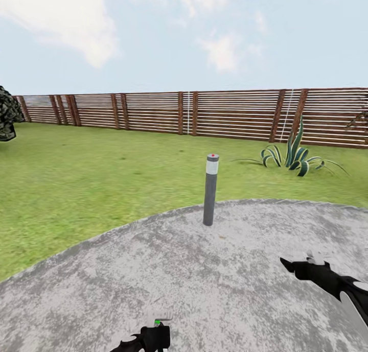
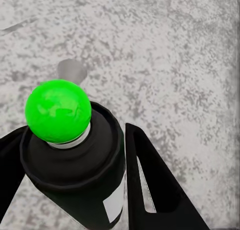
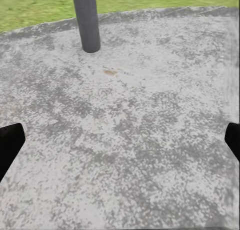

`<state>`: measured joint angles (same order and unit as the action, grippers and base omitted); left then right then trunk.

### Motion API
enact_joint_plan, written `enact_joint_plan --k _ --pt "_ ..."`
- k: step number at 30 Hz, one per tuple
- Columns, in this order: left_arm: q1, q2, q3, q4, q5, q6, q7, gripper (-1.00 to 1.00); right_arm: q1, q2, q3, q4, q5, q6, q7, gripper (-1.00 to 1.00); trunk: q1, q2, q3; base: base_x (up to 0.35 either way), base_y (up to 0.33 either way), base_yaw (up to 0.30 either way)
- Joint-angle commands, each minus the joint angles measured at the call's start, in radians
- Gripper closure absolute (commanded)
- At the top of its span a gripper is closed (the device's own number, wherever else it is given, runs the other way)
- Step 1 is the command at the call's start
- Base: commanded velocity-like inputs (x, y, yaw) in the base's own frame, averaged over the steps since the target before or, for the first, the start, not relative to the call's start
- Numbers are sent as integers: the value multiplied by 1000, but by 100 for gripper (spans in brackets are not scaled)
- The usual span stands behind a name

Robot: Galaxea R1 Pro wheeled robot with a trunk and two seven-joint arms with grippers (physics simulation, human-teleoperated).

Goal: Pick up the pesticide atomizer in the garden and spray insectifuge to fully cover both potted plants in the garden.

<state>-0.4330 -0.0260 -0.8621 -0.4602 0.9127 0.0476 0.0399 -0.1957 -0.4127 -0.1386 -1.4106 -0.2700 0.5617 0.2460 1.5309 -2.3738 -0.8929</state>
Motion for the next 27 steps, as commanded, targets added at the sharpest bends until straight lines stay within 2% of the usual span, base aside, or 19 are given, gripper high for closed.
enact_joint_plan --k 1,4,9,10,12,27 --pt "0 0 0 0 0 0 0 100 3 0 0 0 0 -5 1 -100 0 0 0 0 0 -294" --pt "0 0 0 0 0 0 0 100 4 6 2 -2 0 -12 2 -100 0 0 0 0 0 -293" --pt "0 0 0 0 0 0 0 100 4 -1 -3 -2 0 -10 3 -100 0 0 0 16 9 -294" --pt "0 0 0 0 0 0 0 100 5 -3 -22 -2 0 -9 3 -100 0 0 0 238 182 -293" --pt "0 0 0 0 -1 0 0 100 4 -3 -28 -2 0 -9 3 -100 0 0 0 267 158 -293" --pt "2 -1 0 0 -2 0 0 100 5 -3 -30 -4 0 -8 3 -100 0 0 0 301 95 -293"
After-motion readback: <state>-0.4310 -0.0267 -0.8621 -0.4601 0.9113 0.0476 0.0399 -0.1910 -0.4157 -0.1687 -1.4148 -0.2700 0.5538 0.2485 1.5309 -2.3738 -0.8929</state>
